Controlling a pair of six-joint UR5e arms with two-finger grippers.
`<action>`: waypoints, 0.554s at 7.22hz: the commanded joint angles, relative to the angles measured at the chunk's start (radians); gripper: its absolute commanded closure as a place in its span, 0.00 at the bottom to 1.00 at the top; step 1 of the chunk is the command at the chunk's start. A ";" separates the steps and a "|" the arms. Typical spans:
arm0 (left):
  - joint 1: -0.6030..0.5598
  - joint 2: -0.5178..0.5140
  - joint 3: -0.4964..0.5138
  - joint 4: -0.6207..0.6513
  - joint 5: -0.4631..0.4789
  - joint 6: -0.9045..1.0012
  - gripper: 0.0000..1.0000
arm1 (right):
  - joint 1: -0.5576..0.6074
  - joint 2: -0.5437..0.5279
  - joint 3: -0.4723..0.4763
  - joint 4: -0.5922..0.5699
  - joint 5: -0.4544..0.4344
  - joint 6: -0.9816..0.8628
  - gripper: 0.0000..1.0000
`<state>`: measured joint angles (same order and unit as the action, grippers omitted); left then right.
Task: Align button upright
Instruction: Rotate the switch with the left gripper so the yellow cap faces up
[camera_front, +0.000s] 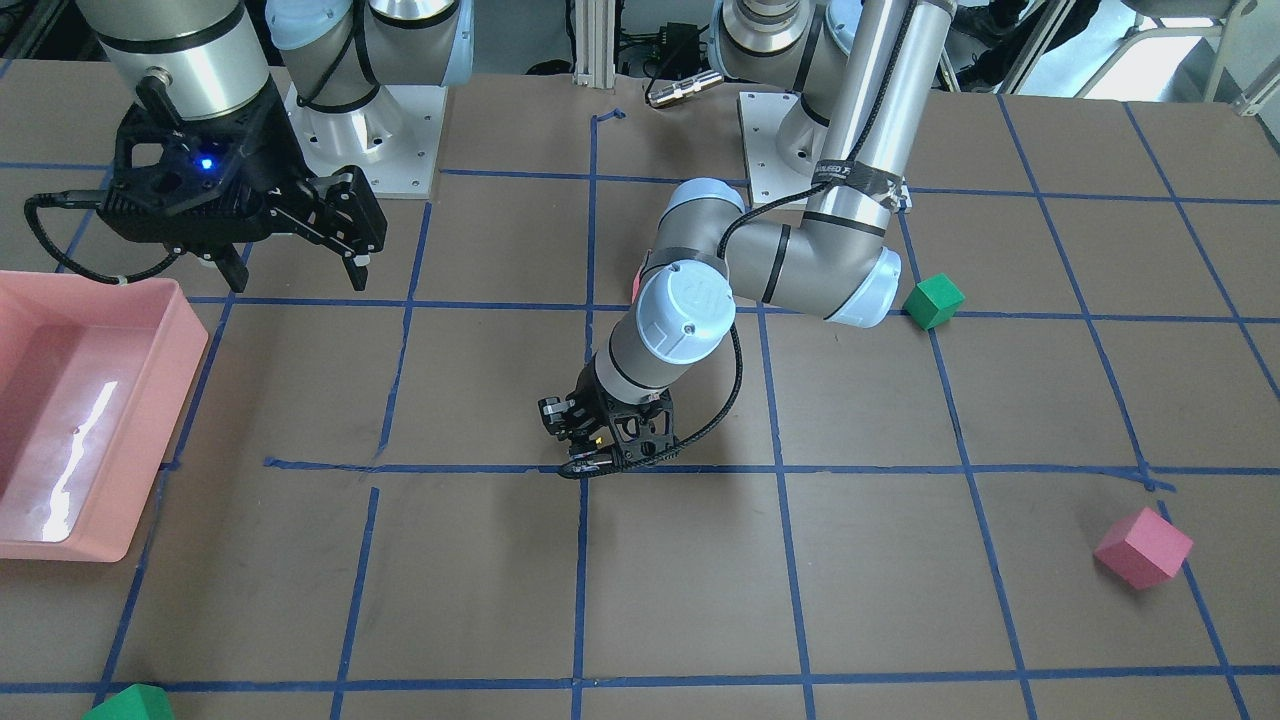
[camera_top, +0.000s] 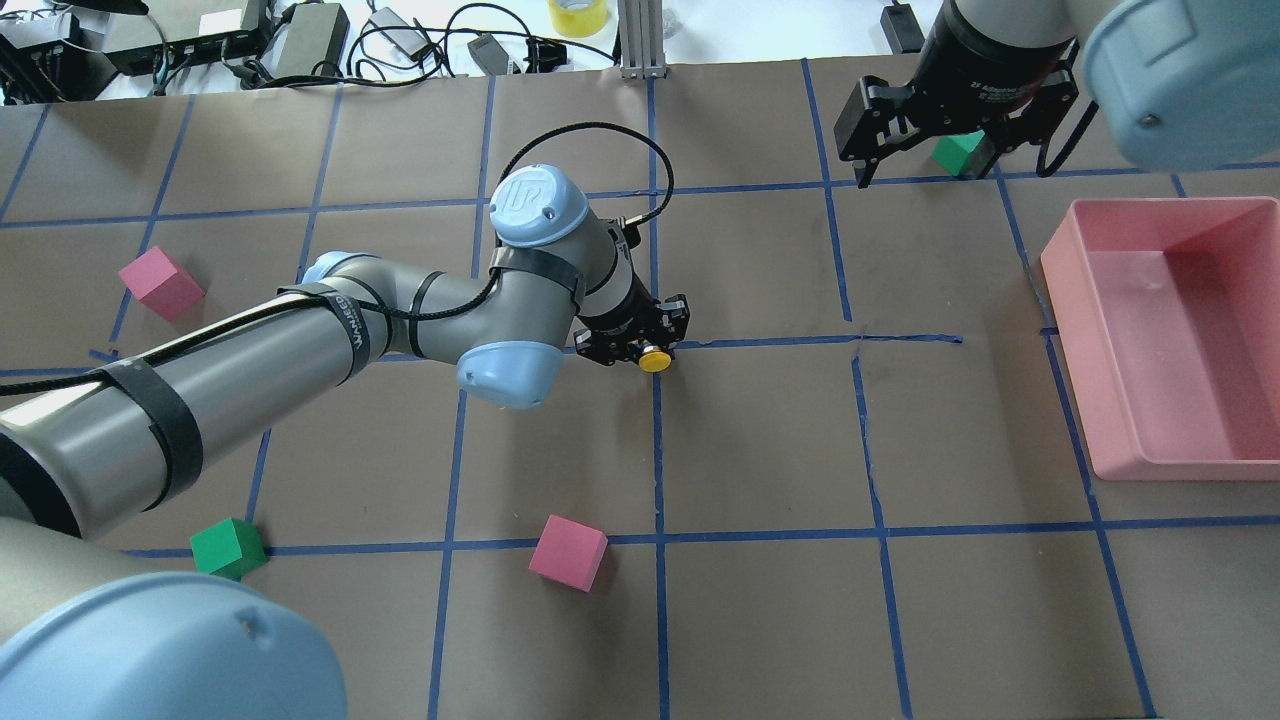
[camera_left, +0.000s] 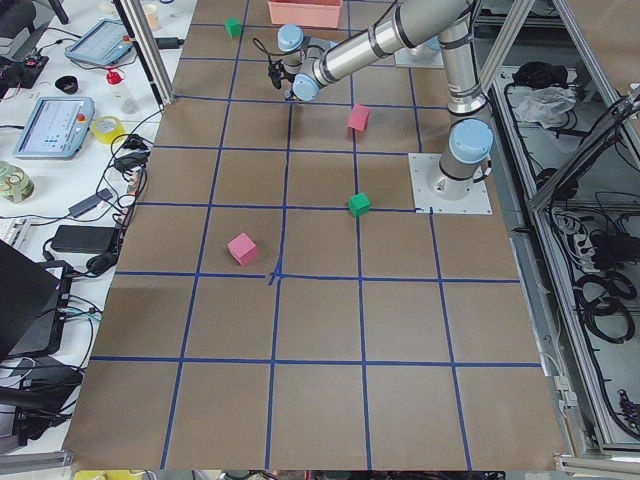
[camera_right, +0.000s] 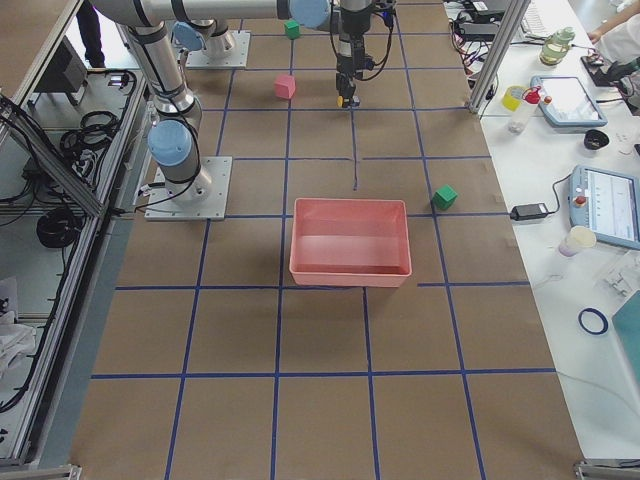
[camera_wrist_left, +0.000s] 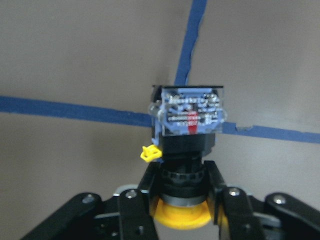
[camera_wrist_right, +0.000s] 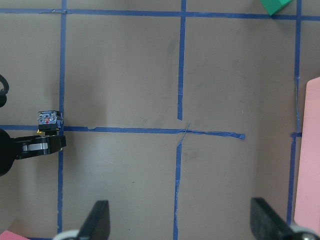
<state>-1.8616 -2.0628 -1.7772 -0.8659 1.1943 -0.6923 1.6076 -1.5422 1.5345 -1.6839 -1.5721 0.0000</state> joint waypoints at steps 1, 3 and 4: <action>0.022 -0.005 0.010 -0.044 -0.158 -0.294 1.00 | 0.000 0.001 0.001 0.000 0.000 0.000 0.00; 0.071 -0.011 -0.002 -0.067 -0.222 -0.378 1.00 | 0.000 0.001 0.001 0.000 0.000 0.000 0.00; 0.112 -0.011 -0.002 -0.144 -0.255 -0.406 1.00 | -0.002 -0.001 0.001 0.000 -0.002 0.000 0.00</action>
<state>-1.7898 -2.0723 -1.7772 -0.9438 0.9759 -1.0580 1.6074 -1.5424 1.5351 -1.6843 -1.5727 0.0000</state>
